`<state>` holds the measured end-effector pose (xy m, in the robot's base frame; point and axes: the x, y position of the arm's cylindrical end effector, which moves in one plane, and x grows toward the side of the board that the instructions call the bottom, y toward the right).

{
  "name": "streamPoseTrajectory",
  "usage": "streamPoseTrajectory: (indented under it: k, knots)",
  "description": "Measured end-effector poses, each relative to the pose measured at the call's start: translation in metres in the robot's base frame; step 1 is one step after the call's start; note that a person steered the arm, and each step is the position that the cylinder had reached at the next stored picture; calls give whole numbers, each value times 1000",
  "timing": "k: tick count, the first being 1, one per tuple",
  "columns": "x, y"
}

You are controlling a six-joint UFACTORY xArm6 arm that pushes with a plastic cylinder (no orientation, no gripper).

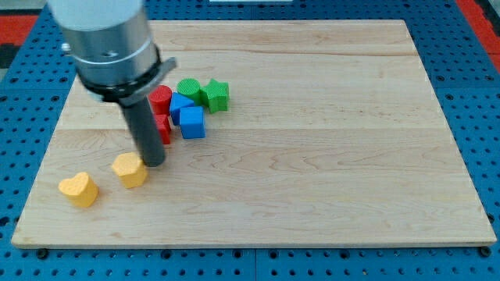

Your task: Move the yellow hexagon into a yellow heart

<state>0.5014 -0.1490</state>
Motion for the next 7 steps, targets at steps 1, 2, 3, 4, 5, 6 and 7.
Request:
streamPoseTrajectory:
  k: [1,2,3,4,5,6,7]
  knots:
    - [5,-21]
    - [5,-25]
    - [-5,-11]
    - [-17,-8]
    - [-26,-6]
    - [-40,-6]
    - [-59,-6]
